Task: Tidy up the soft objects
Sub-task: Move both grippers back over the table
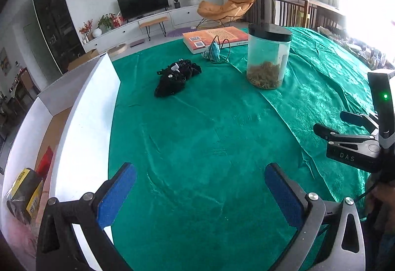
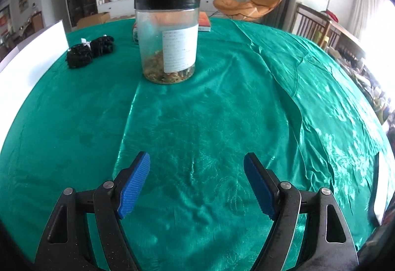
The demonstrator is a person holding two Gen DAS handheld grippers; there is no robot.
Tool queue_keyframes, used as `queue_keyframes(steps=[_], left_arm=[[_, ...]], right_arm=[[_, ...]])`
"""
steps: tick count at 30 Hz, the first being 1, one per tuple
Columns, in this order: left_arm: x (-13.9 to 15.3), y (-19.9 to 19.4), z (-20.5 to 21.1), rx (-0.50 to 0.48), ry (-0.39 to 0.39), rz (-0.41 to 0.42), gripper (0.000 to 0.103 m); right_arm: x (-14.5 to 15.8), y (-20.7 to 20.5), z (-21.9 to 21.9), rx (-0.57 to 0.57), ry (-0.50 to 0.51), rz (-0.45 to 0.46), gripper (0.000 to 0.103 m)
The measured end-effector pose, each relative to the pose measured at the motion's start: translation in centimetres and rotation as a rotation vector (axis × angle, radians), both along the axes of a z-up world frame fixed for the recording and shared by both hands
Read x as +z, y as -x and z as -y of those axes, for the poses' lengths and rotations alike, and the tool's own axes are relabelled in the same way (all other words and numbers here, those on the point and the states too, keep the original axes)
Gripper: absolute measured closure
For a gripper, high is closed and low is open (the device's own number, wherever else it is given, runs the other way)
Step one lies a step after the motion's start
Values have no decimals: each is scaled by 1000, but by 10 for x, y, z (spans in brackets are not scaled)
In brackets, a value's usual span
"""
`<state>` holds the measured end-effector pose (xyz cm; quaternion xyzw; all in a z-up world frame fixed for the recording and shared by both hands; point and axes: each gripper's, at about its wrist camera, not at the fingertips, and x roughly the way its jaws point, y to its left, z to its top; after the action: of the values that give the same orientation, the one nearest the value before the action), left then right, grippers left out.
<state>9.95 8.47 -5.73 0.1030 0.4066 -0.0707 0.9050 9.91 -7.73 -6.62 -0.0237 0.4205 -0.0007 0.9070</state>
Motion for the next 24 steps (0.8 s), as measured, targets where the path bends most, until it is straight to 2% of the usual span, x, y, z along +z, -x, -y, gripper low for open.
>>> queue_keyframes(steps=[3, 8, 16, 20, 24], left_arm=[[-6, -5, 0, 7, -17, -7, 0], [-18, -13, -5, 16, -19, -30, 0], [-52, -42, -11, 33, 77, -130, 0], [-70, -57, -12, 45, 60, -178, 0], [-75, -62, -18, 59, 108, -160, 0]], right_arm=[[-13, -1, 6, -28, -39, -20, 22], [-16, 0, 9, -34, -47, -35, 22], [-19, 1, 9, -32, -43, -39, 19], [-18, 2, 9, -30, -45, -38, 18], [-18, 2, 8, -26, -47, -39, 18]])
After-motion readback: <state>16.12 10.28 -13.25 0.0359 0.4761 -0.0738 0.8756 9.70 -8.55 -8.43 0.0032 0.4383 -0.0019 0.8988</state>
